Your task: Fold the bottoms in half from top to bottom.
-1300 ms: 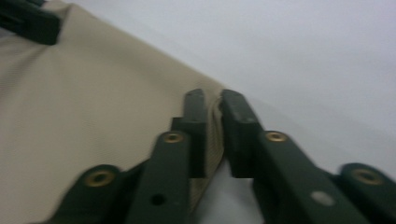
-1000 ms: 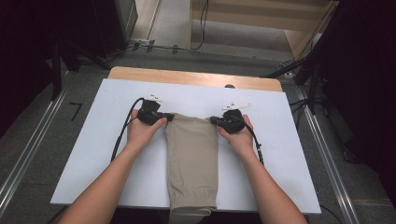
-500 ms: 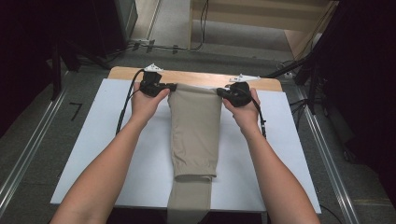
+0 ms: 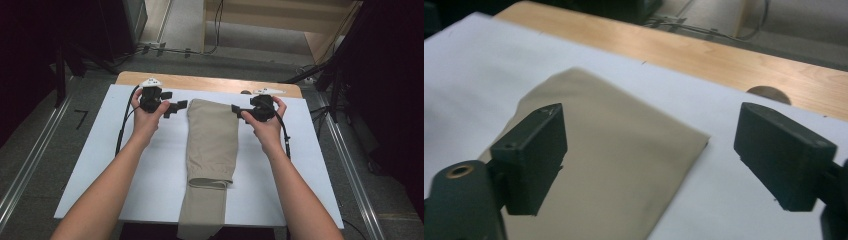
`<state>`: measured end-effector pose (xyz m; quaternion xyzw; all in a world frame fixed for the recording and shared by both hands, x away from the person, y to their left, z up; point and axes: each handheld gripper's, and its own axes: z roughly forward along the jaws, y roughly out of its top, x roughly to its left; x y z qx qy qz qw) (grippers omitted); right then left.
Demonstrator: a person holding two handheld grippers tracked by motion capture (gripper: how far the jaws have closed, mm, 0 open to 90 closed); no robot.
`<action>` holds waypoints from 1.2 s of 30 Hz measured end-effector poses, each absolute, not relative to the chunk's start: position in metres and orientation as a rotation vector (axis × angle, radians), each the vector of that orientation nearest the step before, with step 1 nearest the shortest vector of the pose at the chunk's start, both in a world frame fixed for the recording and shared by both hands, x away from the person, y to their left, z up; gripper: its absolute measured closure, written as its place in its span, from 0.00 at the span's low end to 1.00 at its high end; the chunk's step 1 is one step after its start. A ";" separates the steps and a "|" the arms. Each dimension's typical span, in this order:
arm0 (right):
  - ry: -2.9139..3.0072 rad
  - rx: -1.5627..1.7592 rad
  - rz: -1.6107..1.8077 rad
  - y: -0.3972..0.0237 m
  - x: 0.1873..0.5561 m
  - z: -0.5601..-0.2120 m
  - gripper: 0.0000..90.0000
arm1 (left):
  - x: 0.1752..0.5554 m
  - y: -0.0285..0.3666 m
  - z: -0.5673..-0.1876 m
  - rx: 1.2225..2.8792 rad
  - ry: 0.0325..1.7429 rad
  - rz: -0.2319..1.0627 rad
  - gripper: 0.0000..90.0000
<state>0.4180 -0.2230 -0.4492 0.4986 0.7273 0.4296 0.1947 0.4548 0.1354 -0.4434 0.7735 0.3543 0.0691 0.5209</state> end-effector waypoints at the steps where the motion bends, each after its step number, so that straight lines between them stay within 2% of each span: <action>1: 2.059 1.368 1.214 -0.221 0.411 -0.450 0.12 | 0.447 0.135 -0.446 1.854 0.826 0.146 0.14; 4: 2.098 1.308 1.250 -0.214 0.388 -0.452 0.08 | 0.422 0.134 -0.450 1.875 0.767 0.119 0.14; 7: 2.133 1.264 1.283 -0.206 0.365 -0.454 0.00 | 0.399 0.132 -0.455 1.894 0.715 0.097 0.14; 14: 2.142 1.197 1.342 -0.192 0.313 -0.460 0.00 | 0.349 0.128 -0.463 1.903 0.647 0.049 0.11; 19: 2.148 1.181 1.363 -0.190 0.283 -0.468 0.00 | 0.322 0.125 -0.472 1.927 0.610 0.016 0.00; 28: 2.213 1.194 1.402 -0.193 0.233 -0.499 0.00 | 0.287 0.120 -0.493 1.987 0.601 -0.026 0.00; 31: 2.292 1.180 1.321 -0.189 0.223 -0.514 0.00 | 0.280 0.120 -0.498 1.998 0.613 -0.066 0.00; 32: 2.292 1.186 1.313 -0.188 0.221 -0.516 0.01 | 0.278 0.119 -0.498 2.005 0.608 -0.067 0.00; 33: 2.290 1.190 1.317 -0.187 0.219 -0.517 0.06 | 0.275 0.119 -0.498 2.012 0.597 -0.068 0.00; 36: 2.279 1.165 1.256 -0.177 0.215 -0.517 0.15 | 0.268 0.116 -0.499 2.057 0.584 0.000 0.00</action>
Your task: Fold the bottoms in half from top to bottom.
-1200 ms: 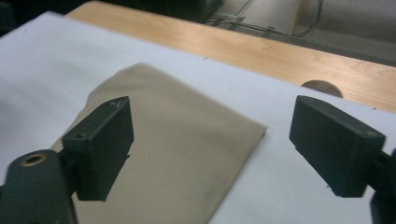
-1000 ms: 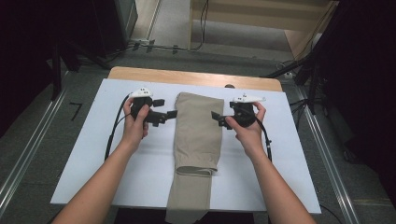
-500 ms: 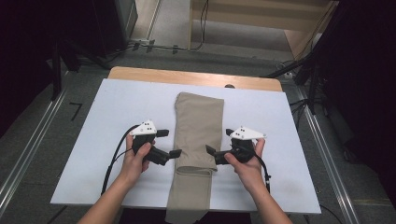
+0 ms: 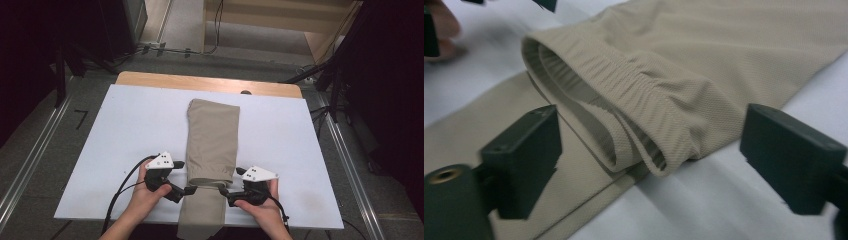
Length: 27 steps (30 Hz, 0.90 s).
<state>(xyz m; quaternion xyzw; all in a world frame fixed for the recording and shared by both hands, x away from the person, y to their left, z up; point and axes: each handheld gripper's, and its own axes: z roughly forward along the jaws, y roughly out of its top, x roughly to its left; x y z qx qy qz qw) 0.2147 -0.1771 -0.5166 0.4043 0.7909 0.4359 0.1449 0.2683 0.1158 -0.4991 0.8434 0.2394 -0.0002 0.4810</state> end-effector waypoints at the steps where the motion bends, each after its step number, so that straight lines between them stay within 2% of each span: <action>1: 2.275 1.159 1.237 -0.174 0.214 -0.517 0.15 | 0.266 0.116 -0.500 2.065 0.597 0.037 0.03; 3: 2.263 1.161 1.186 -0.169 0.213 -0.518 0.24 | 0.264 0.116 -0.502 2.064 0.623 0.091 0.17; 4: 2.248 1.176 1.164 -0.168 0.213 -0.518 0.29 | 0.263 0.116 -0.503 2.065 0.638 0.092 0.20; 10: 2.232 1.207 1.111 -0.168 0.211 -0.519 0.44 | 0.267 0.120 -0.505 2.059 0.711 0.124 0.45; 17: 2.232 1.204 1.110 -0.169 0.208 -0.519 0.56 | 0.269 0.124 -0.506 2.045 0.740 0.097 0.64; 19: 2.233 1.203 1.101 -0.170 0.207 -0.520 0.56 | 0.269 0.122 -0.506 2.053 0.728 0.096 0.67; 23: 2.237 1.200 1.097 -0.170 0.207 -0.520 0.59 | 0.268 0.120 -0.507 2.070 0.717 0.098 0.68; 27: 2.250 1.198 1.086 -0.169 0.208 -0.520 0.64 | 0.267 0.116 -0.507 2.075 0.695 0.028 0.58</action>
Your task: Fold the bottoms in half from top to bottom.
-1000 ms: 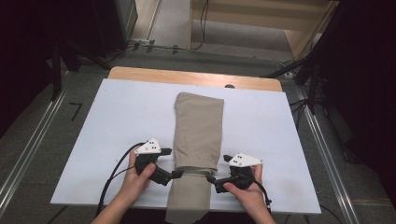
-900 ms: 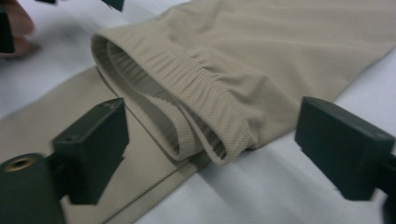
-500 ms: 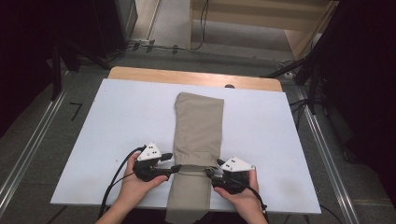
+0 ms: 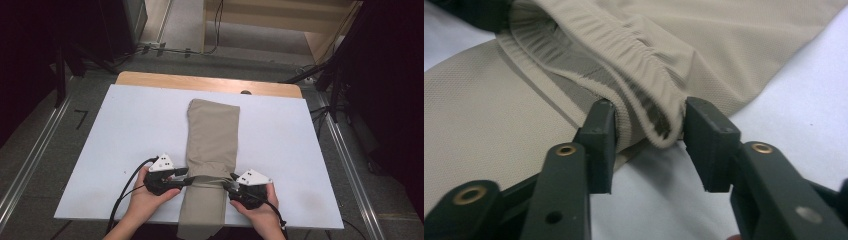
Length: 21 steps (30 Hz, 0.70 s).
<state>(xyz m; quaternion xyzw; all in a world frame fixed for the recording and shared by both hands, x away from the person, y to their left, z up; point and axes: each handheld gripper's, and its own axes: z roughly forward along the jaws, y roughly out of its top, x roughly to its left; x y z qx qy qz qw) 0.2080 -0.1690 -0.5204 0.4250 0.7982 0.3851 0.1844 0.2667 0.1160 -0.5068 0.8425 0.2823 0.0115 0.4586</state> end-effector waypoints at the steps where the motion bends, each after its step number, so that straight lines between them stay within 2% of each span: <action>1: 2.252 1.202 1.085 -0.169 0.208 -0.521 0.64 | 0.266 0.115 -0.506 2.063 0.692 0.020 0.55; 4: 2.259 1.201 1.079 -0.168 0.209 -0.521 0.67 | 0.264 0.109 -0.507 2.089 0.689 0.054 0.53; 9: 2.263 1.211 1.071 -0.168 0.209 -0.521 0.74 | 0.264 0.109 -0.508 2.096 0.724 0.081 0.71; 11: 2.259 1.212 1.067 -0.168 0.210 -0.521 0.76 | 0.264 0.109 -0.509 2.098 0.719 0.085 0.75; 16: 2.259 1.199 1.074 -0.167 0.208 -0.521 0.88 | 0.261 0.108 -0.508 2.109 0.677 0.100 0.91; 21: 2.246 1.177 1.107 -0.166 0.204 -0.517 0.90 | 0.257 0.110 -0.503 2.103 0.660 0.102 0.96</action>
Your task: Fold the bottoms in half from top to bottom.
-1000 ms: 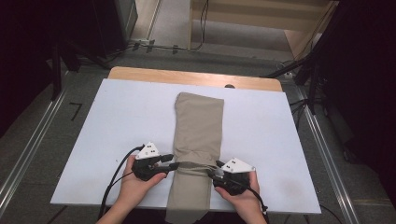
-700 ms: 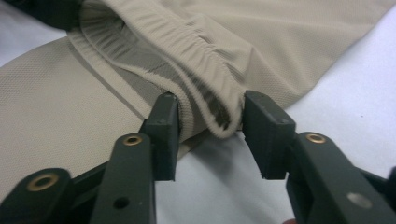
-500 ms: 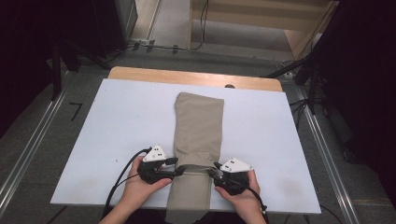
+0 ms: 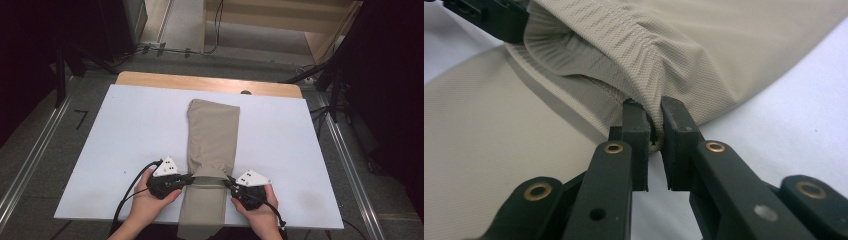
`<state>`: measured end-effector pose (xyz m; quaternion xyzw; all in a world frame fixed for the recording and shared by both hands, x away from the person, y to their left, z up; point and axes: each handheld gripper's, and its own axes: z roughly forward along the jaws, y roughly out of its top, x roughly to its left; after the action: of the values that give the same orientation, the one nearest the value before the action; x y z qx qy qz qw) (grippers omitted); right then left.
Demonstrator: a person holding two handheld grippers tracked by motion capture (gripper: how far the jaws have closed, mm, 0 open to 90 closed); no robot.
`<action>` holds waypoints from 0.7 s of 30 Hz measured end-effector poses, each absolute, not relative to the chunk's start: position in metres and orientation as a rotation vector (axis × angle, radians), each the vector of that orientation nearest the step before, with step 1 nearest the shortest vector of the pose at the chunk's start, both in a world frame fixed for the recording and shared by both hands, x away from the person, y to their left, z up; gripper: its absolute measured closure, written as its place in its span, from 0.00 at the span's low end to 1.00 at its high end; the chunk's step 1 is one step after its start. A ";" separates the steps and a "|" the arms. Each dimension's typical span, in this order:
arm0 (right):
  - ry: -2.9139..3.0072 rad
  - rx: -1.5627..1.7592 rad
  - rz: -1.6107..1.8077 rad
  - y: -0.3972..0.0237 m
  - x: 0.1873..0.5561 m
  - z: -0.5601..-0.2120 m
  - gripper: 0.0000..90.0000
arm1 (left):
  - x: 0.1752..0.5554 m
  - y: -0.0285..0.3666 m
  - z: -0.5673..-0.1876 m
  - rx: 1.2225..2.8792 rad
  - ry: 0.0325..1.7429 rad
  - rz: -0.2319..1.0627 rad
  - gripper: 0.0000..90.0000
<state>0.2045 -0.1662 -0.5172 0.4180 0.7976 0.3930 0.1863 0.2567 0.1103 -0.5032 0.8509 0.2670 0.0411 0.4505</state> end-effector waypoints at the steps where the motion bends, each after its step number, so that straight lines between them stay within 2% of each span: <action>1: 2.245 1.171 1.117 -0.166 0.203 -0.516 0.90 | 0.255 0.111 -0.502 2.097 0.659 0.094 0.96; 11: 2.279 1.139 1.159 -0.166 0.175 -0.506 0.90 | 0.226 0.120 -0.492 2.106 0.609 0.088 0.96; 21: 2.303 1.110 1.188 -0.165 0.139 -0.499 0.90 | 0.194 0.128 -0.485 2.106 0.585 0.014 0.95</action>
<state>0.1390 -0.1647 -0.4993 0.3888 0.8063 0.4160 0.1604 0.1944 0.1275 -0.4853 0.8555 0.2376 0.0056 0.4600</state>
